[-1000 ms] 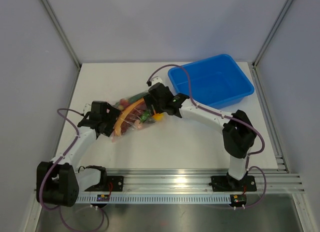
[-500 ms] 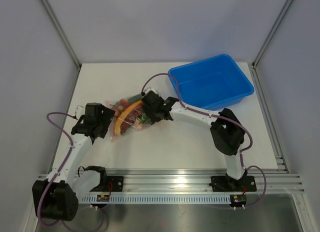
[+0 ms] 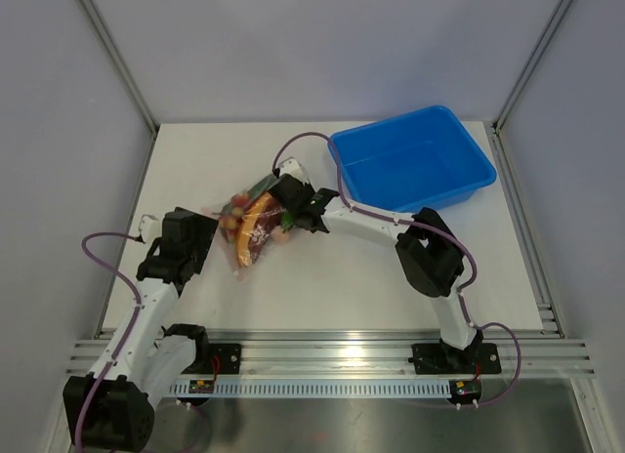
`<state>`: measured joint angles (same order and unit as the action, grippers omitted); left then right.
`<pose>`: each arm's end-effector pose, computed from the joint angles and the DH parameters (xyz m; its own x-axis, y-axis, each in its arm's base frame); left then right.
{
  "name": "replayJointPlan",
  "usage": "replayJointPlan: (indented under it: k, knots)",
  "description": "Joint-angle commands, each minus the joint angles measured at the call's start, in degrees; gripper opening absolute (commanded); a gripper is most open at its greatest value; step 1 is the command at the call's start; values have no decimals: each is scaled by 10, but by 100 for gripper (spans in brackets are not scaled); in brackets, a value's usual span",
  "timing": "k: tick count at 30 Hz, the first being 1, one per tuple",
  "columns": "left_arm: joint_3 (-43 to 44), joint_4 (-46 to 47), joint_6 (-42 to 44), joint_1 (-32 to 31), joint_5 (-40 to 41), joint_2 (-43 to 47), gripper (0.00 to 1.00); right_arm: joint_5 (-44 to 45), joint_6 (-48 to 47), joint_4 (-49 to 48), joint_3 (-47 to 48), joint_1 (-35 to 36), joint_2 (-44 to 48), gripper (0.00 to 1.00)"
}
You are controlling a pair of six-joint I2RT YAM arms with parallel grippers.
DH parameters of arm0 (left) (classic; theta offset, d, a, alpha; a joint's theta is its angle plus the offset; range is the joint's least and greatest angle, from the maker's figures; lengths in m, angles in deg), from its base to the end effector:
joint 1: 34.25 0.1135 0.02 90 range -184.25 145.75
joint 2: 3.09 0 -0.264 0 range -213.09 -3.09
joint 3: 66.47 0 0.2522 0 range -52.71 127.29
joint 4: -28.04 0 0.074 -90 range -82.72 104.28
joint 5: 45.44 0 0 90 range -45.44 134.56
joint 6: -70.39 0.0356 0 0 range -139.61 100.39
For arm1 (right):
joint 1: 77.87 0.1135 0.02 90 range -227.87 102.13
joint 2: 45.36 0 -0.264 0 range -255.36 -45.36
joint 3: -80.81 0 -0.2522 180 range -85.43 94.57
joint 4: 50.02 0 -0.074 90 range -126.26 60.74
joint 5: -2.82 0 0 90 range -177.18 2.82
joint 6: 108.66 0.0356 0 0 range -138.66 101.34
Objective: Open the zip-top bag and remove the fake food
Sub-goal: Adjust the zipper food storage bag at the center of the board.
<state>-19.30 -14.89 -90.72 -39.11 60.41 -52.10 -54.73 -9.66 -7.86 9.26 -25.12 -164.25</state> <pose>0.1759 -0.0052 0.2284 -0.1215 -0.9031 -0.4118 -0.7001 0.3721 -0.6094 0.2929 0.3536 0.2163 -0.5492 -0.5041 -0.6666 -0.3934 0.8596 -0.3260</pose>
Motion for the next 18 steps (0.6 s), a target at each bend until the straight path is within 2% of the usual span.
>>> replayJointPlan:
  k: [1, 2, 3, 4, 5, 11, 18]
  knots:
    - [-10, 53, 26, 4, 14, 23, 99, 131, -63, -129, 13, -11, -5, 4]
    - [-13, 53, 25, 4, 22, 30, 99, 140, -64, -140, 10, -15, -6, 10]
    - [-20, 54, 22, 4, 22, 31, 99, 153, -61, -146, 5, -18, -3, 29]
    - [-24, 62, 21, 4, 22, 33, 99, 159, -54, -150, 2, -20, 1, 84]
    - [-26, 68, 19, 4, 15, 29, 99, 151, -45, -150, -9, -20, 8, 99]
    - [-29, 118, 57, 4, -34, -10, 99, 32, 6, -152, -70, -20, 106, 99]
    - [-48, 154, 48, 4, -50, -59, 99, -60, 73, -129, -105, -7, 152, 99]
